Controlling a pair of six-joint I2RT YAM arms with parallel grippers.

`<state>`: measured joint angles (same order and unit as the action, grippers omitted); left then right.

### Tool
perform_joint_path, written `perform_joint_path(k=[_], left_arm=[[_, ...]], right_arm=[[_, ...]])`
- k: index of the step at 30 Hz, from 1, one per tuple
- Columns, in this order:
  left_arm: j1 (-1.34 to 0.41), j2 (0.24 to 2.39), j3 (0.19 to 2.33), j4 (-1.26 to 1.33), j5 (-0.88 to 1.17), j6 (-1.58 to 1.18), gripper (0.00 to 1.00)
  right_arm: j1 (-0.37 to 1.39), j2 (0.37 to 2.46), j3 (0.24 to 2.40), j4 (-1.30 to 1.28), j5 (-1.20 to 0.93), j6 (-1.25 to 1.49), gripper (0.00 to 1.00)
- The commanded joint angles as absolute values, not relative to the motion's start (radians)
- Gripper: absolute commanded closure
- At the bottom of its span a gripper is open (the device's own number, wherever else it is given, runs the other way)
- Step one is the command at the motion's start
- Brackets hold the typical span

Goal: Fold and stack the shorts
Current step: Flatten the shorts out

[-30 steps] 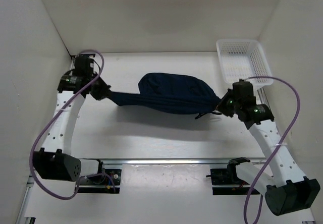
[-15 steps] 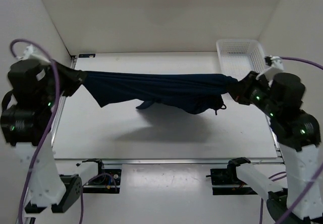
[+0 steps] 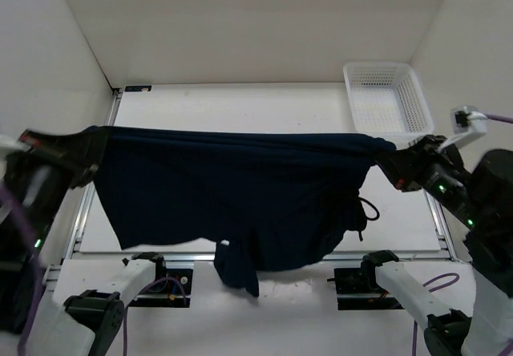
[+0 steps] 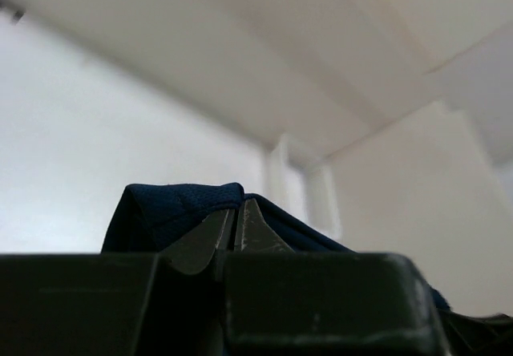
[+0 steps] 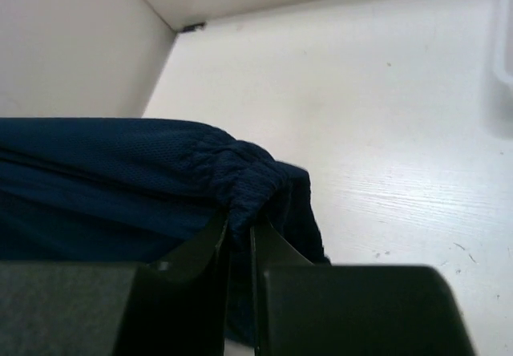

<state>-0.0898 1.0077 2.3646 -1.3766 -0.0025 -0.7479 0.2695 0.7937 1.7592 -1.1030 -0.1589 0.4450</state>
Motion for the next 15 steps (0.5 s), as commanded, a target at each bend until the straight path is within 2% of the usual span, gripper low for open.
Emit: perform_joint_path(k=[1, 3, 7, 8, 9, 10, 11, 12, 13, 14, 15], left_arm=[[-0.077, 1.135, 2.170, -1.324, -0.284, -0.663, 0.90], [-0.077, 1.192, 2.030, -1.232, -0.284, -0.643, 0.90], [-0.017, 1.357, 1.913, -1.086, -0.212, -0.605, 0.90], [-0.006, 1.412, 1.924, -1.042, -0.180, -0.595, 0.90], [0.006, 1.559, 1.952, -1.042, -0.170, -0.595, 0.90], [0.017, 1.641, 2.048, -1.042, -0.170, -0.565, 0.85], [0.017, 1.731, 2.121, -1.031, -0.161, -0.543, 0.68], [0.028, 1.940, 2.217, -1.087, -0.161, -0.529, 0.54], [0.028, 2.056, 2.338, -1.154, -0.161, -0.529, 0.43], [0.040, 2.163, 2.614, -1.229, -0.138, -0.529, 0.28], [0.040, 2.259, 2.741, -1.312, -0.123, -0.529, 0.25]], right_arm=[[0.245, 0.865, 1.622, -1.106, 0.107, 0.368, 1.00], [0.245, 0.926, 1.562, -1.010, 0.120, 0.368, 1.00], [0.245, 1.119, 1.454, -0.824, 0.135, 0.345, 1.00], [0.245, 1.235, 1.465, -0.790, 0.150, 0.345, 1.00], [0.245, 1.296, 1.465, -0.690, 0.162, 0.345, 1.00], [0.245, 1.363, 1.486, -0.651, 0.182, 0.345, 1.00], [0.236, 1.523, 1.575, -0.625, 0.183, 0.345, 0.92], [0.236, 1.611, 1.642, -0.614, 0.157, 0.362, 0.52], [0.227, 1.696, 1.719, -0.647, 0.147, 0.362, 0.32], [0.227, 1.844, 1.802, -0.687, 0.147, 0.379, 0.24], [0.227, 1.892, 1.950, -0.725, 0.147, 0.391, 0.12]])
